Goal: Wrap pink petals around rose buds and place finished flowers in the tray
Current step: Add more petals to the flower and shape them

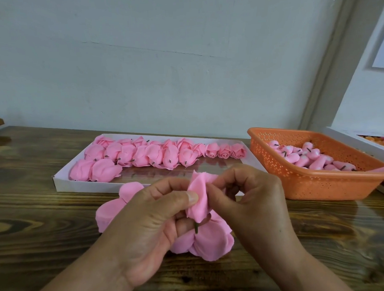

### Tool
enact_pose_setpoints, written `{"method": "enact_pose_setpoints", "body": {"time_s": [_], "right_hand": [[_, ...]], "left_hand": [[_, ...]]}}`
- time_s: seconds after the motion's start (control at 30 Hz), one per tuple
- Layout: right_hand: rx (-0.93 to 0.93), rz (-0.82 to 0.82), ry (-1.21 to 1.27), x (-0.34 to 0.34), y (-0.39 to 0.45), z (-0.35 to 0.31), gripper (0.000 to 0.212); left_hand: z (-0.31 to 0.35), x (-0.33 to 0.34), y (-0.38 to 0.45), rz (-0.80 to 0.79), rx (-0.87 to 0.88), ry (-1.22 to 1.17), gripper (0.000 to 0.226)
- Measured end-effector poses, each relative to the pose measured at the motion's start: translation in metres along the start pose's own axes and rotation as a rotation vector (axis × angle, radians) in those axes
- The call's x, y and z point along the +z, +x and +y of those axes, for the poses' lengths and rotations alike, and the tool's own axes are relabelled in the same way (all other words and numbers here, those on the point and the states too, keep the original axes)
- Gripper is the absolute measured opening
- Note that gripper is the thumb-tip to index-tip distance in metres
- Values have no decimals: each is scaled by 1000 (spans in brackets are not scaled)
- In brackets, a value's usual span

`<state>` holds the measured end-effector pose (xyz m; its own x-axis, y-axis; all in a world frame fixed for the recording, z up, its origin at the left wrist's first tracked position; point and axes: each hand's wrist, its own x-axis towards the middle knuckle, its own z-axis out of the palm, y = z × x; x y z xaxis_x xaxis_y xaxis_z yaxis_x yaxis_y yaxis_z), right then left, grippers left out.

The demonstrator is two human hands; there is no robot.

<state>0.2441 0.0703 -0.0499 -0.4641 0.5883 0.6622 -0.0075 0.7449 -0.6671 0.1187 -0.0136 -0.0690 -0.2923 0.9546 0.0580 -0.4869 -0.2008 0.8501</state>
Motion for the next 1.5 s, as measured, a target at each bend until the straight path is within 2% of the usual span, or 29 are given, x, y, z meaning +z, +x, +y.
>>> {"method": "enact_pose_setpoints", "body": {"time_s": [0.1,0.2,0.3,0.37,0.53,0.67,0.8,0.9,1.03,1.17,1.27,1.33,1.5], "right_hand": [[-27,18,-43,2,-1,-3,32],[-39,13,5,4,-2,-6,37],[-6,-23,95,4,-3,-10,29],[79,-65,205,1,-2,-11,26],[264,-215,350,-7,3,-7,36],[292,-314,385,-9,7,-4,26],[246,-386,313,-13,12,-2,20],[212,-403,285,-17,15,1,7],[166,-405,238,-20,19,6,8],[140,-455,297,-30,28,8,9],[159,-506,388,-36,36,11,2],[148,-570,415,-37,38,14,7],[162,-679,573,-32,39,20,20]], "left_hand": [[-2,4,-1,36,24,68,27],[-4,8,-3,98,70,117,35],[-2,11,-5,139,137,178,31],[-2,11,-5,161,182,227,30],[-5,11,-5,150,262,323,34],[-8,12,-6,130,376,451,30],[-9,12,-7,104,424,550,30],[-8,9,-6,101,377,583,25],[-5,9,-6,107,284,561,23],[4,2,-5,6,3,317,46],[10,0,-3,-178,-259,188,49],[9,1,-4,-271,-376,118,48],[3,4,-4,-290,-387,-92,46]]}}
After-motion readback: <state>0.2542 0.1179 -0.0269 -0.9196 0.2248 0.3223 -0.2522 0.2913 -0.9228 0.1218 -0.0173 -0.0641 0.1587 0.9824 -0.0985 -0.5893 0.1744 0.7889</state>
